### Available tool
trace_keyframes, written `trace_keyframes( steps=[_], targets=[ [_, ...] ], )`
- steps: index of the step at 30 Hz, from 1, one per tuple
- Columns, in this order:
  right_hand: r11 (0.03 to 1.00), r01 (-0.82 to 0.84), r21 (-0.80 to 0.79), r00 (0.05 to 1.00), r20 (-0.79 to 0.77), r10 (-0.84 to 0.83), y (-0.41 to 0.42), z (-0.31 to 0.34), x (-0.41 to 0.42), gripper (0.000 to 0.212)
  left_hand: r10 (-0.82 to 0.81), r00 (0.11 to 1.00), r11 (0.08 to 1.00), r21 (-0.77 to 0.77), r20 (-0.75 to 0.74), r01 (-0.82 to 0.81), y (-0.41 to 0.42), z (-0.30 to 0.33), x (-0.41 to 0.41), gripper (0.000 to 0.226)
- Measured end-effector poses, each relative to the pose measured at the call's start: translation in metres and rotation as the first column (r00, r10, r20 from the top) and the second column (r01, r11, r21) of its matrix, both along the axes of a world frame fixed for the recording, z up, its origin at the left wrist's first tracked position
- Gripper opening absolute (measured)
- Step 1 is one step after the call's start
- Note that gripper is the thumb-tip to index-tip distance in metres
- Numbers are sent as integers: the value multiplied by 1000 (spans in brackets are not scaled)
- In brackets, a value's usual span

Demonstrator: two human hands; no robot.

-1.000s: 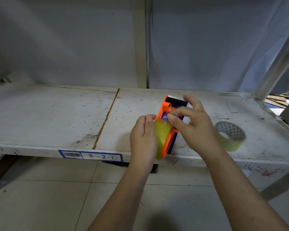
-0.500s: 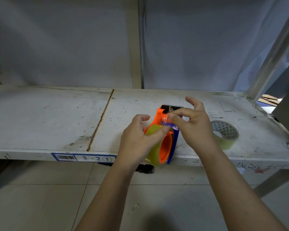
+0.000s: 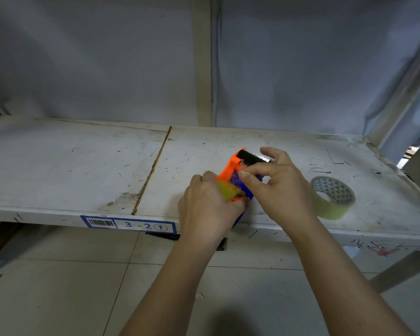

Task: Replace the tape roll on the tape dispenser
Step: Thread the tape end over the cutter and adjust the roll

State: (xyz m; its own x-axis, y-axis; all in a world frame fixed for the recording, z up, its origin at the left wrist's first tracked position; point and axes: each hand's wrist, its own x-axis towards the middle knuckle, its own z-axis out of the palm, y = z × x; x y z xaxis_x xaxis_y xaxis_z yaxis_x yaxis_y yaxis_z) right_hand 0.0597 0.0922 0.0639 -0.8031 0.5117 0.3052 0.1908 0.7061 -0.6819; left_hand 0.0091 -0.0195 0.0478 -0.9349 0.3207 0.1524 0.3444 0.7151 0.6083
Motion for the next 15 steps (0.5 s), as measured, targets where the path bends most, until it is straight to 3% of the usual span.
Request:
trace_keyframes(
  steps=[7,13,15],
  targets=[
    [1000,5,1,999,-44,-5,2,-3,-2,4,-28,993,999,25,-118,31,-2,0,2,53],
    [986,166,-25,940,-299,-166,5,-10,-2,4,-90,988,991,90,-129,102,1,0,3,49],
    [974,210,-82,916,-331,-225,6,-7,-3,15,-107,988,989,86,-115,118,2,-2,4,50]
  ],
)
